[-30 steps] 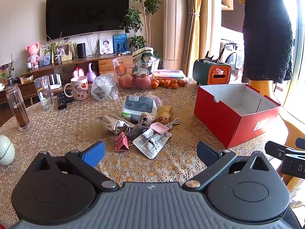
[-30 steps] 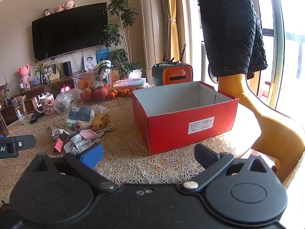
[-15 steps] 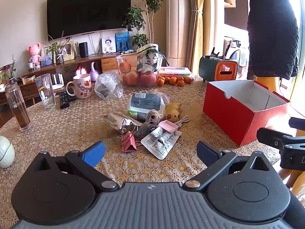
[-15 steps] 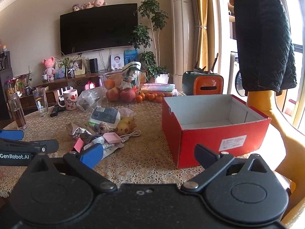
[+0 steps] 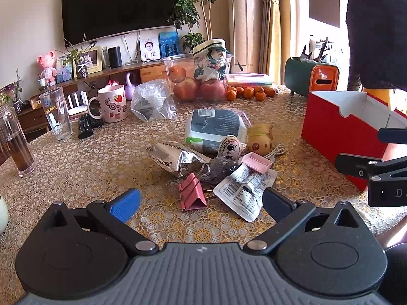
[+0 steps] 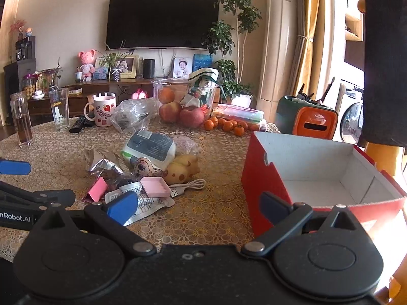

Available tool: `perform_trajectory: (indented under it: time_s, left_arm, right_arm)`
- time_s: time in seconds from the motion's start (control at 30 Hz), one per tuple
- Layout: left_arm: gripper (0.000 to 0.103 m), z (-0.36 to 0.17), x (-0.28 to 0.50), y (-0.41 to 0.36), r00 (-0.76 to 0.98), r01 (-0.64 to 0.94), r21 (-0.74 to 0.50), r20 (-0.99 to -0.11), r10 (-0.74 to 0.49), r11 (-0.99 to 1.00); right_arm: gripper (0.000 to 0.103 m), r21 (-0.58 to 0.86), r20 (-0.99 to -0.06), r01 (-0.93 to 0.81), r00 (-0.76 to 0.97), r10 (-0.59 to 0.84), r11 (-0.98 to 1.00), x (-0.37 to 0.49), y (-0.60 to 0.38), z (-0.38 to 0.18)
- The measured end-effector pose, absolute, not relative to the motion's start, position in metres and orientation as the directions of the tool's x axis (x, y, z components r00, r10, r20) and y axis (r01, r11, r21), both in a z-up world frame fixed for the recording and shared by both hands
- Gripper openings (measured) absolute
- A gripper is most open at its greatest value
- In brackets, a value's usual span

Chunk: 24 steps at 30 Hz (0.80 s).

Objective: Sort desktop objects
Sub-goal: 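Move the left tool toward the pink binder clip while the right tool approaches the pink comb, then close the left tool on the pink binder clip while the right tool grips the pink comb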

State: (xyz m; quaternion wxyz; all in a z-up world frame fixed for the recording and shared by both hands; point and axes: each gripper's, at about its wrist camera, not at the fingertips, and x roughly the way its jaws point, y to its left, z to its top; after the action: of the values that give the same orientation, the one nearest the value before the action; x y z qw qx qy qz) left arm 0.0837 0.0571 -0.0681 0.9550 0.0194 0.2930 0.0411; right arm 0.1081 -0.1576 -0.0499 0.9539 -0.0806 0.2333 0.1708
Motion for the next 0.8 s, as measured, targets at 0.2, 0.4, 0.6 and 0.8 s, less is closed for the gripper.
perform_trajectory:
  time_s: [0.2, 0.4, 0.6, 0.8]
  left_arm:
    - [0.103, -0.089, 0.111, 0.072, 0.810, -0.085, 0.060, -0.577, 0.104, 0.995]
    - [0.102, -0.104, 0.130, 0.082, 0.788, -0.097, 0.047, -0.607, 0.106, 0.994]
    - [0.102, -0.111, 0.140, 0.087, 0.785, -0.104, 0.021, -0.612, 0.095, 0.994]
    - [0.101, -0.116, 0.144, 0.085, 0.788, -0.085, 0.018, -0.610, 0.078, 0.996]
  right_arm:
    - [0.102, -0.077, -0.494, -0.399, 0.811, 0.312, 0.914, 0.144, -0.135, -0.066]
    - [0.097, -0.041, -0.537, -0.416, 0.776, 0.331, 0.908, 0.178, -0.119, -0.085]
    - [0.092, -0.003, -0.576, -0.436, 0.736, 0.355, 0.900, 0.200, -0.107, -0.097]
    - [0.083, 0.053, -0.615, -0.459, 0.684, 0.392, 0.887, 0.216, -0.103, -0.107]
